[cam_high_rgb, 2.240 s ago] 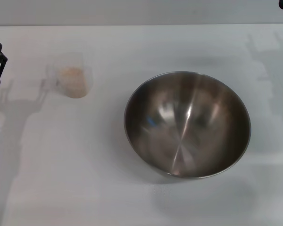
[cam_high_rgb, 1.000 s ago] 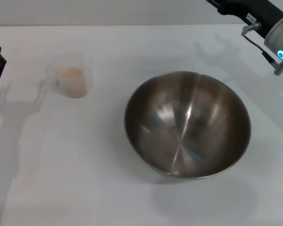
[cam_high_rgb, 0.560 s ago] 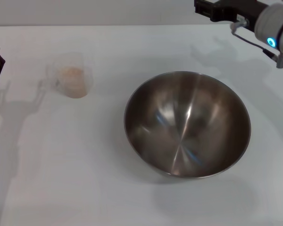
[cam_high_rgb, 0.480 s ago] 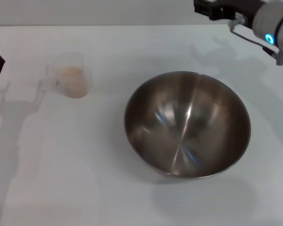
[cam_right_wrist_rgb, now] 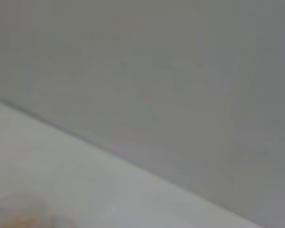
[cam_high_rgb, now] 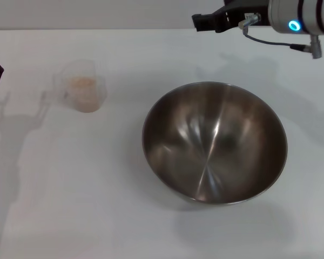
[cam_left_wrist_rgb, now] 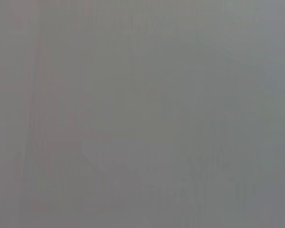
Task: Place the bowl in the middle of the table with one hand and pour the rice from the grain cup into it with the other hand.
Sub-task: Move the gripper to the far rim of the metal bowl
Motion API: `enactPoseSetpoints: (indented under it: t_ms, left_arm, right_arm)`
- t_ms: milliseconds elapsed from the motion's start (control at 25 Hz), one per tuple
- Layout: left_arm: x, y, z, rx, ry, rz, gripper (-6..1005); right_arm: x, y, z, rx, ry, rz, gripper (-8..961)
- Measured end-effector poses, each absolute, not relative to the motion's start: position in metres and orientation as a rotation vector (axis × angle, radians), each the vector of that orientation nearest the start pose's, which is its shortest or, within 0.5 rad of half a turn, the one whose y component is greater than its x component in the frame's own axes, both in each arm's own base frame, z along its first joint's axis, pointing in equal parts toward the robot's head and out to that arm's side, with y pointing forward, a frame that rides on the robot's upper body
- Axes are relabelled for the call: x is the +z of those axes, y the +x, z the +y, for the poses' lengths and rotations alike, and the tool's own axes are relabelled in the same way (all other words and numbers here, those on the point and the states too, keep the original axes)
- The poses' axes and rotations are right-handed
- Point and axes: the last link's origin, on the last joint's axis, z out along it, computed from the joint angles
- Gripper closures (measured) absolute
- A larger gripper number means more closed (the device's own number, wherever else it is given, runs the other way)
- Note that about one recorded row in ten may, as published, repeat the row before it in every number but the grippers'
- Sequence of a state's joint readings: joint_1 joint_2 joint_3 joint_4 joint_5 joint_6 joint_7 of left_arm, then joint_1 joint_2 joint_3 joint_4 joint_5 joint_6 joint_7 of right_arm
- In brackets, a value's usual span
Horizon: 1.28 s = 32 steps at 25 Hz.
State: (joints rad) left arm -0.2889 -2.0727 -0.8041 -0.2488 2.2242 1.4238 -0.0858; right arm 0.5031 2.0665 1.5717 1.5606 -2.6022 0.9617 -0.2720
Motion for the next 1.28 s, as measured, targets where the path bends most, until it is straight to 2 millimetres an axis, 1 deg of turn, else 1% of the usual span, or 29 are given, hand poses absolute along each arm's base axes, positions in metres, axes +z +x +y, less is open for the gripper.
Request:
enactPoseSetpoints:
  t_ms: [40, 80, 200, 240, 280, 360, 440, 480, 520, 680, 880, 1040, 1080, 1120, 1280]
  left_arm:
    - [0.006, -0.327, 0.285, -0.825, -1.443, -0.415, 154]
    - [0.007, -0.327, 0.285, -0.824, -1.439, -0.416, 154]
    - [0.008, -0.328, 0.285, -0.821, -1.434, -0.416, 154]
    - [0.008, -0.329, 0.285, -0.82, -1.431, -0.417, 154]
    - [0.009, -0.329, 0.286, -0.818, -1.427, -0.418, 154]
    - [0.009, -0.329, 0.286, -0.818, -1.427, -0.418, 154]
    - [0.009, -0.33, 0.285, -0.817, -1.426, -0.419, 154]
    - [0.009, -0.33, 0.285, -0.817, -1.425, -0.42, 154]
    - [0.009, -0.33, 0.285, -0.817, -1.425, -0.42, 154]
    - [0.009, -0.33, 0.285, -0.817, -1.425, -0.42, 155]
    - [0.008, -0.329, 0.286, -0.82, -1.426, -0.42, 155]
    - [0.008, -0.329, 0.286, -0.82, -1.426, -0.42, 155]
    - [0.008, -0.329, 0.286, -0.821, -1.426, -0.42, 155]
    - [0.008, -0.328, 0.286, -0.821, -1.426, -0.42, 155]
    - [0.008, -0.328, 0.286, -0.823, -1.425, -0.421, 154]
  right_arm:
    - [0.019, 0.11, 0.392, 0.162, -2.27, 0.735, 182]
    - [0.024, 0.106, 0.387, 0.132, -2.333, 0.758, 182]
    - [0.029, 0.104, 0.383, 0.094, -2.382, 0.788, 181]
    - [0.032, 0.105, 0.381, 0.068, -2.401, 0.802, 180]
    - [0.037, 0.109, 0.378, 0.003, -2.433, 0.825, 180]
    - [0.039, 0.11, 0.376, -0.027, -2.45, 0.829, 189]
    - [0.041, 0.113, 0.372, -0.092, -2.481, 0.84, 198]
    - [0.043, 0.116, 0.37, -0.152, -2.494, 0.851, 202]
    - [0.043, 0.116, 0.37, -0.152, -2.494, 0.851, 207]
    - [0.048, 0.126, 0.368, -0.266, -2.482, 0.87, 225]
    - [0.044, 0.145, 0.37, -0.39, -2.463, 0.913, 247]
    - [0.04, 0.153, 0.371, -0.404, -2.466, 0.936, 265]
    - [0.036, 0.159, 0.372, -0.414, -2.469, 0.956, 269]
    - [0.036, 0.159, 0.372, -0.414, -2.469, 0.956, 274]
    - [0.024, 0.174, 0.373, -0.451, -2.482, 0.996, 291]
